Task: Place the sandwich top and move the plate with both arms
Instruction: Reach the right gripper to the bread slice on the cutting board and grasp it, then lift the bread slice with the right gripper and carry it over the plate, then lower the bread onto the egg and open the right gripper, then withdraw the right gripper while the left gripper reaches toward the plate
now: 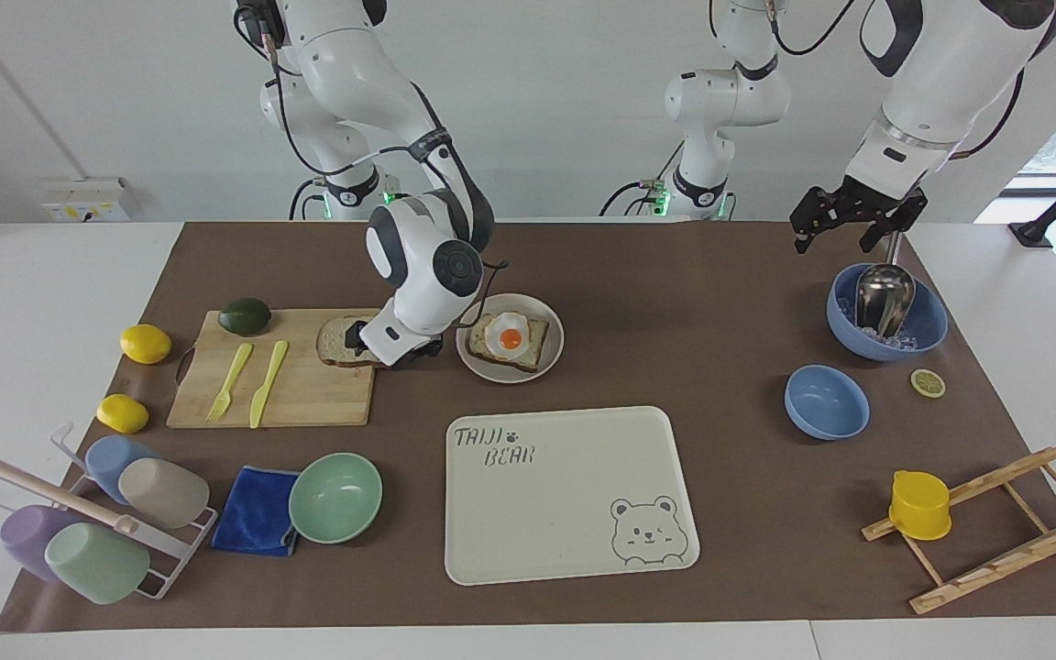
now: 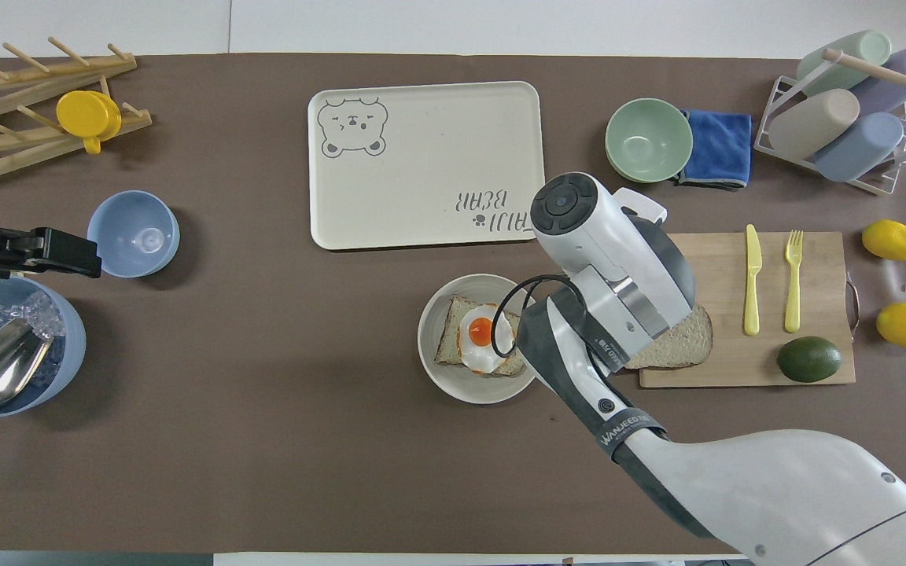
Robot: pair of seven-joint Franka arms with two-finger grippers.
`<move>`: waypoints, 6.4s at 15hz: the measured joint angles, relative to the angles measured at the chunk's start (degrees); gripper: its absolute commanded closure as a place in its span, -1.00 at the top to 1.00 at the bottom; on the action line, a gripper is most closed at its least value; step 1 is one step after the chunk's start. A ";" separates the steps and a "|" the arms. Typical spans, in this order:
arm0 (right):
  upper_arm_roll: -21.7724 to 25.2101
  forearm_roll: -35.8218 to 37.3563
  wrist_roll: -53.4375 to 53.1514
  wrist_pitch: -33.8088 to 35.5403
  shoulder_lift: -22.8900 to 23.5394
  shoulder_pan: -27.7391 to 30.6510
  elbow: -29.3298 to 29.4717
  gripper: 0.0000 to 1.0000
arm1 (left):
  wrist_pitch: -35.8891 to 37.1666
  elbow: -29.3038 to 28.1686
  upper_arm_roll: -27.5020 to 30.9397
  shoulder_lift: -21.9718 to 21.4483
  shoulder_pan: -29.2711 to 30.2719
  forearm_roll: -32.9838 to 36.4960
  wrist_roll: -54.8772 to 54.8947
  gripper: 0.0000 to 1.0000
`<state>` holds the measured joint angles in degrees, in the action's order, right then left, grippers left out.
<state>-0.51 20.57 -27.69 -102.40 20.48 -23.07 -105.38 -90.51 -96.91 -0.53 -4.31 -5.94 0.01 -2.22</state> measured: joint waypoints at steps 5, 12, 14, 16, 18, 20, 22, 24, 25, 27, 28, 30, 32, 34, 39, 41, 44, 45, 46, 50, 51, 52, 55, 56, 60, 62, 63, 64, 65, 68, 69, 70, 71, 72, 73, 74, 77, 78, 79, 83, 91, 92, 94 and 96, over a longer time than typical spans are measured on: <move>0.13 0.00 -0.35 -0.48 -0.58 0.25 -2.46 1.00 | 0.00 0.00 0.00 0.00 0.00 0.00 0.00 1.00; 0.25 -0.25 -1.40 -1.11 -1.32 0.95 -4.94 0.97 | 0.00 0.00 0.00 0.00 0.00 0.00 0.00 1.00; 0.25 -0.65 -1.51 -1.15 -1.38 0.94 -5.13 0.97 | 0.00 0.00 0.00 0.00 0.00 0.00 0.00 1.00; 0.25 -1.06 -1.60 -1.15 -1.54 0.95 -5.64 0.94 | 0.00 0.00 0.00 0.00 0.00 0.00 0.00 1.00; 0.25 -1.15 -1.94 -1.15 -1.92 0.94 -6.57 0.79 | 0.00 0.00 0.00 0.00 0.00 0.00 0.00 1.00; 0.25 -1.15 -2.28 -1.15 -2.34 0.94 -7.27 0.70 | 0.00 0.00 0.00 0.00 0.00 0.00 0.00 1.00; 0.25 -1.17 -2.48 -1.15 -2.60 0.94 -7.57 0.69 | 0.00 0.00 0.00 0.00 0.00 0.00 0.00 1.00; 0.25 -1.18 -3.48 -1.15 -2.73 0.94 -7.87 0.71 | 0.00 0.00 0.00 0.00 0.00 0.00 0.00 1.00; 0.25 -1.18 -4.03 -1.15 -2.76 0.93 -8.12 0.71 | 0.00 0.00 0.00 0.00 0.00 0.00 0.00 1.00; 0.24 -1.18 -4.48 -1.18 -2.77 0.93 -8.51 0.71 | 0.00 0.00 0.00 0.00 0.00 0.00 0.00 1.00; 0.23 -1.18 -4.49 -1.21 -2.78 0.92 -8.65 0.69 | 0.00 0.00 0.00 0.00 0.00 0.00 0.00 1.00; 0.23 -1.18 -4.50 -1.35 -2.82 0.92 -8.89 0.09 | 0.00 0.00 0.00 0.00 0.00 0.00 0.00 1.00; 0.22 -1.19 -4.50 -1.87 -3.06 0.92 -9.20 -0.69 | 0.00 0.00 0.00 0.00 0.00 0.00 0.00 1.00; 0.20 -1.19 -4.50 -2.17 -3.45 0.91 -9.52 -1.00 | 0.00 0.00 0.00 0.00 0.00 0.00 0.00 1.00; -0.02 -1.20 -4.50 -2.08 -4.33 -0.61 -8.67 -1.00 | 0.00 0.00 0.00 0.00 0.00 0.00 0.00 1.00; -0.52 -1.22 -4.50 0.94 -4.28 -1.37 -5.88 -1.00 | 0.00 0.00 0.00 0.00 0.00 0.00 0.00 1.00; -2.29 -2.60 -4.32 8.49 -3.90 -2.52 2.20 -1.00 | 0.00 0.00 0.00 0.00 0.00 0.00 0.00 1.00; -2.93 -2.97 -4.23 10.27 -3.64 -3.20 4.77 -1.00 | 0.00 0.00 0.00 0.00 0.00 0.00 0.00 1.00; -3.42 -3.25 -4.23 11.63 -3.19 -4.31 7.23 -1.00 | 0.00 0.00 0.00 0.00 0.00 0.00 0.00 1.00; -3.95 -3.54 -4.28 12.53 -0.38 -10.81 14.10 -1.00 | 0.00 0.00 0.00 0.00 0.00 0.00 0.00 1.00; -4.00 -3.55 -4.41 12.23 0.23 -12.14 14.83 -1.00 | 0.00 0.00 0.00 0.00 0.00 0.00 0.00 1.00; -4.02 -3.62 -4.49 11.55 0.69 -13.18 15.34 -1.00 | 0.00 0.00 0.00 0.00 0.00 0.00 -0.01 1.00; -4.06 -4.78 -4.58 7.53 1.26 -15.16 15.64 -1.00 | 0.00 0.00 0.00 0.00 0.02 0.00 -0.03 1.00; -4.06 -4.91 -4.66 7.15 1.30 -15.37 15.64 -1.00 | 0.00 0.00 0.00 0.00 0.02 0.00 -0.03 1.00; -4.12 -6.60 -4.73 4.66 1.72 -15.91 14.62 -1.00 | 0.00 0.00 0.00 0.00 0.03 0.00 -0.03 1.00; -4.11 -8.11 -5.24 2.70 1.95 -15.74 13.51 -1.00 | 0.00 0.00 0.00 0.00 0.05 0.00 -0.03 1.00; -4.10 -8.71 -6.05 1.86 1.96 -15.63 12.94 -1.00 | 0.00 0.00 0.00 0.00 0.05 0.00 -0.03 1.00; -4.09 -9.02 -7.02 1.07 1.95 -15.56 12.39 -1.00 | 0.00 0.00 0.00 0.00 0.06 0.00 -0.03 1.00; -4.06 -9.26 -7.90 0.43 1.96 -15.55 11.86 -1.00 | 0.00 0.00 0.00 0.00 0.07 0.00 -0.03 1.00; -3.96 -11.61 -9.36 -0.94 1.94 -15.50 10.60 -1.00 | 0.00 0.00 0.00 0.00 0.09 0.00 -0.03 1.00; -3.92 -12.32 -10.06 -1.65 1.93 -15.46 10.24 -1.00 | 0.00 0.00 0.00 0.00 0.10 0.00 -0.03 1.00; -3.89 -13.20 -10.82 -2.74 1.92 -15.40 9.85 -0.94 | 0.00 0.00 0.00 0.00 0.11 0.00 -0.03 1.00; -3.89 -14.18 -11.42 -3.95 1.90 -15.34 9.42 -0.74 | 0.00 0.00 -0.01 0.00 0.12 0.00 -0.03 1.00; -3.89 -15.17 -11.76 -5.00 1.89 -15.34 8.98 -0.59 | 0.00 0.00 -0.01 0.00 0.14 0.00 -0.03 1.00; -3.89 -15.72 -12.11 -5.83 1.89 -15.34 8.62 -0.29 | 0.00 -0.02 -0.01 0.00 0.17 0.00 -0.03 1.00; -3.90 -15.94 -12.30 -6.28 1.87 -15.34 8.44 -0.09 | 0.00 -0.04 -0.01 0.00 0.18 0.00 -0.03 1.00; -3.88 -17.30 -12.59 -8.10 1.65 -15.26 8.54 0.69 | 0.00 -0.10 -0.04 0.00 0.18 0.00 -0.03 1.00; -3.86 -17.94 -12.66 -8.97 1.54 -14.95 8.66 0.89 | 0.00 -0.11 -0.04 0.00 0.18 0.00 -0.03 1.00; -3.83 -18.21 -12.70 -9.33 1.34 -14.24 9.01 1.00 | 0.00 -0.12 -0.04 0.00 0.18 0.00 -0.03 1.00; -3.69 -18.63 -11.91 -7.33 -1.97 -6.18 11.34 1.00 | -0.01 -0.12 -0.05 0.00 0.18 0.00 -0.03 1.00; -3.31 -23.01 4.17 13.92 -15.38 14.20 12.39 1.00 | -4.26 -3.53 -0.98 -0.04 -0.26 -1.70 -0.03 1.00; -3.09 -23.00 6.95 16.02 -16.75 15.66 12.44 1.00 | -5.58 -4.63 -1.01 -0.02 -0.61 -2.51 -0.15 1.00; -1.53 -21.93 12.64 18.25 -19.06 16.29 12.45 1.00 | -8.08 -6.47 -1.09 0.02 -1.64 -3.92 -1.34 1.00; 0.15 -20.41 17.12 19.67 -19.99 16.22 12.49 1.00 | -11.20 -8.49 -1.18 0.09 -3.56 -4.89 -3.96 1.00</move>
<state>-0.37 0.16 -10.57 -82.73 0.49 -6.85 -92.89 -101.71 -105.40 -1.71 -4.21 -9.50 -4.88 -6.18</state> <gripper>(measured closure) 0.000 0.000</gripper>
